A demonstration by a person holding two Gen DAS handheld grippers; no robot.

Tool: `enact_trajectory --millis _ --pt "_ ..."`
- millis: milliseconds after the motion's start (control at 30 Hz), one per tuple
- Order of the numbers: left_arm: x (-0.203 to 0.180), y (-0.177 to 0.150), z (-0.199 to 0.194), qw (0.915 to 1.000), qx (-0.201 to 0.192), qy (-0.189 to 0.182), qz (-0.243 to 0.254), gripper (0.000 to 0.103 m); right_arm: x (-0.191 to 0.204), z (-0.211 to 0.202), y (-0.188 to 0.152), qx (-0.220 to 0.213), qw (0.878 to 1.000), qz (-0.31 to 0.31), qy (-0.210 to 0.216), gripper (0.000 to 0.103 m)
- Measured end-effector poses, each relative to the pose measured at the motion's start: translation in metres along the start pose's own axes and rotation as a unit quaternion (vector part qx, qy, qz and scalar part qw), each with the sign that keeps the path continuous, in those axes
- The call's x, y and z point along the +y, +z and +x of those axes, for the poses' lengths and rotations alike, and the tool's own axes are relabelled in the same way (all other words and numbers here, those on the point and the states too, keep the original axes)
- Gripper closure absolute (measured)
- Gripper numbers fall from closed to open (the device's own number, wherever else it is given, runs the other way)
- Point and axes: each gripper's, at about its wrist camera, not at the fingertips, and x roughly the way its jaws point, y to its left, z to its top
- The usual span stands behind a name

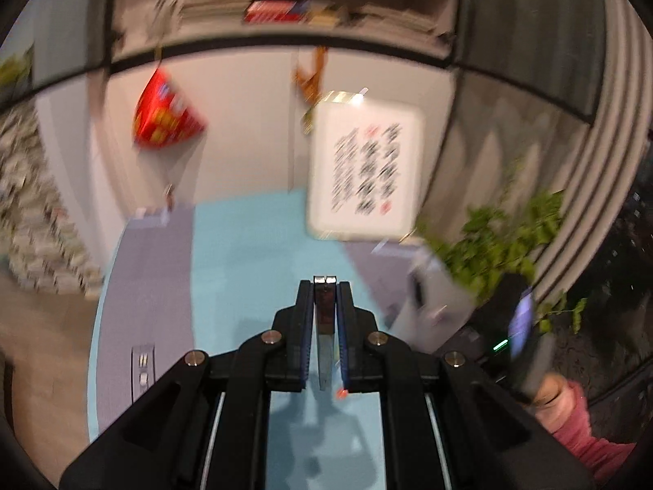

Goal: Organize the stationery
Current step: 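Carry the dark grey pen with the left tool and drop it into the cup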

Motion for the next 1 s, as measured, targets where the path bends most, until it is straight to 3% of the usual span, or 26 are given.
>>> enact_trajectory --millis 167,267,533,700,1000 --pt "-0.036 0.036 -0.02 0.9968 -0.061 -0.034 0.039 0.094 0.0 0.0 0.0 0.0 1.0 0.0 0.0 0.034" --pt "-0.053 0.049 -0.017 0.9942 -0.074 -0.063 0.045 0.094 0.0 0.0 0.0 0.0 1.0 0.0 0.0 0.034" --pt "-0.085 0.053 0.045 0.9943 -0.01 -0.094 0.049 0.094 0.0 0.0 0.0 0.0 1.0 0.0 0.0 0.034" --pt "-0.092 0.044 0.076 0.9944 0.023 -0.09 0.048 0.094 0.0 0.0 0.0 0.0 1.0 0.0 0.0 0.034" --pt "-0.09 0.029 0.1 0.9921 0.068 -0.094 0.048 0.094 0.0 0.0 0.0 0.0 1.0 0.0 0.0 0.034"
